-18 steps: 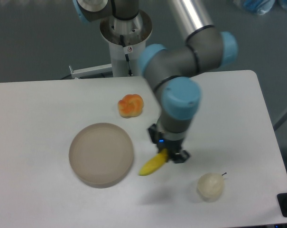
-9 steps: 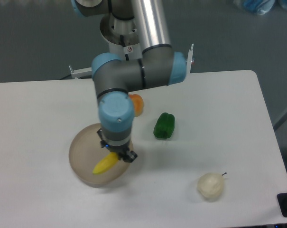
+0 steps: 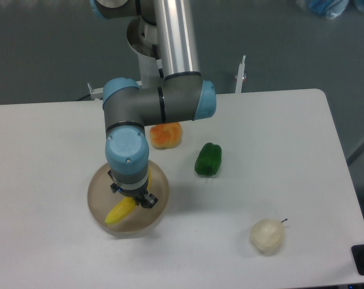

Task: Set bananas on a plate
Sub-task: 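Lower the banana onto the plate surface, then open the gripper to release the banana on the plate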

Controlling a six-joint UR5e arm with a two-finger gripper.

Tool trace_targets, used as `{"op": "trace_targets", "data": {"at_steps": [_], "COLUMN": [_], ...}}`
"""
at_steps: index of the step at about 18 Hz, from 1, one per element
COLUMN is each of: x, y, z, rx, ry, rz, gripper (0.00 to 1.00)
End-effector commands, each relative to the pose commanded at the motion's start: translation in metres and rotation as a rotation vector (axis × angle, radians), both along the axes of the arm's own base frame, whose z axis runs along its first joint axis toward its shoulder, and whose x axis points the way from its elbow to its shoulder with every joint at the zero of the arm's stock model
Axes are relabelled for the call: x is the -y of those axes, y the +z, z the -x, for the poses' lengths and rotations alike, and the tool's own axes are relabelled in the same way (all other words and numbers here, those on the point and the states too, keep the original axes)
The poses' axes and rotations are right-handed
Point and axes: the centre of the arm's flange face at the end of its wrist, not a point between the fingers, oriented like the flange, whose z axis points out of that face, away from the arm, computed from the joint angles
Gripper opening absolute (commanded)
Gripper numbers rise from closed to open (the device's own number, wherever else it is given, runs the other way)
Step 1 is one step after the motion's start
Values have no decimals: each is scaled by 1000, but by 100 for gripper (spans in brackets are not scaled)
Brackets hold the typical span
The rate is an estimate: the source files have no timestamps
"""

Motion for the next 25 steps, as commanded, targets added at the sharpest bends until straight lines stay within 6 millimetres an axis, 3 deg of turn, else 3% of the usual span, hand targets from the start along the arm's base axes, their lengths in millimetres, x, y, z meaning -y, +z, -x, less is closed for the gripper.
{"op": "trace_targets", "data": {"at_steps": [2,9,10,11,12,13,15,19,21,22,23,25], "x": [0,-4,-5,-5,-6,-6,-6,-2,12,26,37,52], "y": [-2,-23,-22,-23,-21,-20,-10,43,69,84,97,110], "z": [0,1,1,1,1,1,1,8,46,86,113,152], "rx": [1,-45,-49,-50,-54,-59,-71,-106,-147,-171,-185,-211], "ry": [-2,-10,-11,-11,-11,-4,2,15,70,124,163,120], "rz": [1,10,2,-1,-11,-22,-49,-122,-148,-164,-183,-180], "gripper": [6,11,24,46,89,100,100,100,100,100,100,100]}}
